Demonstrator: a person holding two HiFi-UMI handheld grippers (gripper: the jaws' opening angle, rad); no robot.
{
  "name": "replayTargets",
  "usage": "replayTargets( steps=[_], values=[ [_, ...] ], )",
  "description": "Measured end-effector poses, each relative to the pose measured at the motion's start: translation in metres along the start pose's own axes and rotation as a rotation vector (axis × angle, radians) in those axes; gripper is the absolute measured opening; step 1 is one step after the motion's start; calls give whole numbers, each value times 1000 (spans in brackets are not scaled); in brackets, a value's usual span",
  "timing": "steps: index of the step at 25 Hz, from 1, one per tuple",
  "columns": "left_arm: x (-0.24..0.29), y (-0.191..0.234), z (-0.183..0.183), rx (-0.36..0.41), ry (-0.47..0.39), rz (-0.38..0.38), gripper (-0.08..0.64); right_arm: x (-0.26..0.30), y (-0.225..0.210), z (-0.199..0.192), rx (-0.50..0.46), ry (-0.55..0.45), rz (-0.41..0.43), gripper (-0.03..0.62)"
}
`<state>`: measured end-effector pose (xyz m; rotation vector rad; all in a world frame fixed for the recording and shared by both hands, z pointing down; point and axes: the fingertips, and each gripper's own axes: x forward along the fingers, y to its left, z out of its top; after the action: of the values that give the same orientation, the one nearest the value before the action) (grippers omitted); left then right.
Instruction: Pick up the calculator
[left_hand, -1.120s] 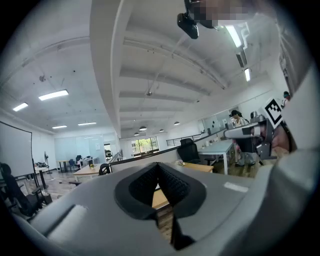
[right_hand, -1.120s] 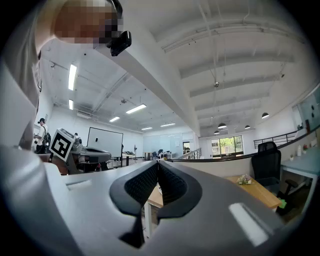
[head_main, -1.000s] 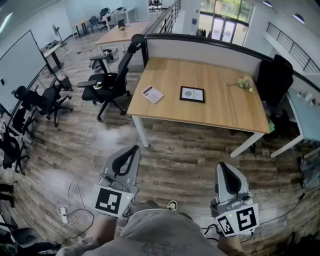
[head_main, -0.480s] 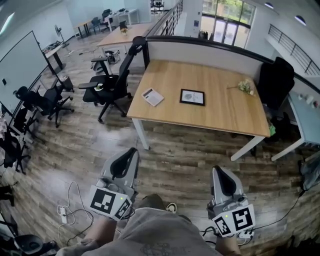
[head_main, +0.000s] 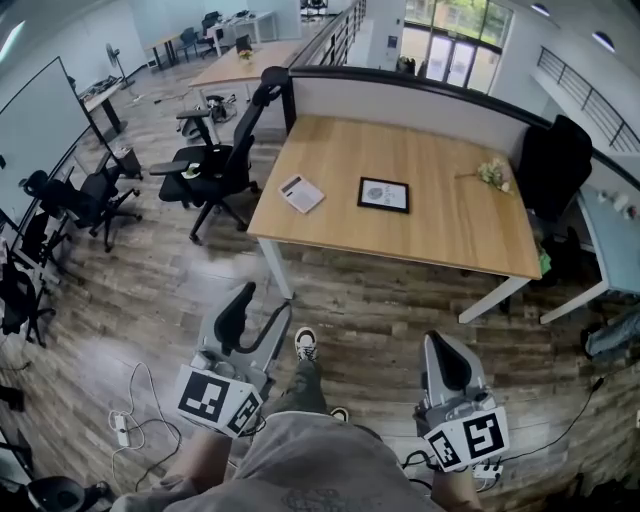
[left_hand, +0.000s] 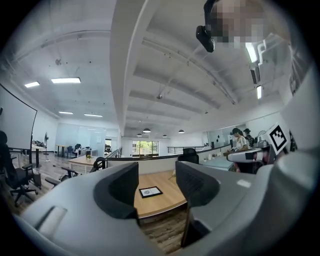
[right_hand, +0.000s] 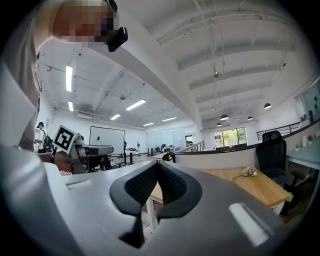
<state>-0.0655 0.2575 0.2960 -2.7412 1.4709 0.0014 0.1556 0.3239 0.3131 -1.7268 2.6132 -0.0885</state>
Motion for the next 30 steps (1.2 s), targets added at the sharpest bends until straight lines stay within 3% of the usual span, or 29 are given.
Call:
replayTargets(
  steps=[15,21,30],
  values=[
    [122,100,-28,7,73,23,232,152,-48,-13,14,63,32,11],
    [186,159,-47,38,149,16,232,232,-66,-18,45,116,22,11],
    [274,256,-75,17,236,-19,232,366,-77,-31,72,206,33,11]
  ],
)
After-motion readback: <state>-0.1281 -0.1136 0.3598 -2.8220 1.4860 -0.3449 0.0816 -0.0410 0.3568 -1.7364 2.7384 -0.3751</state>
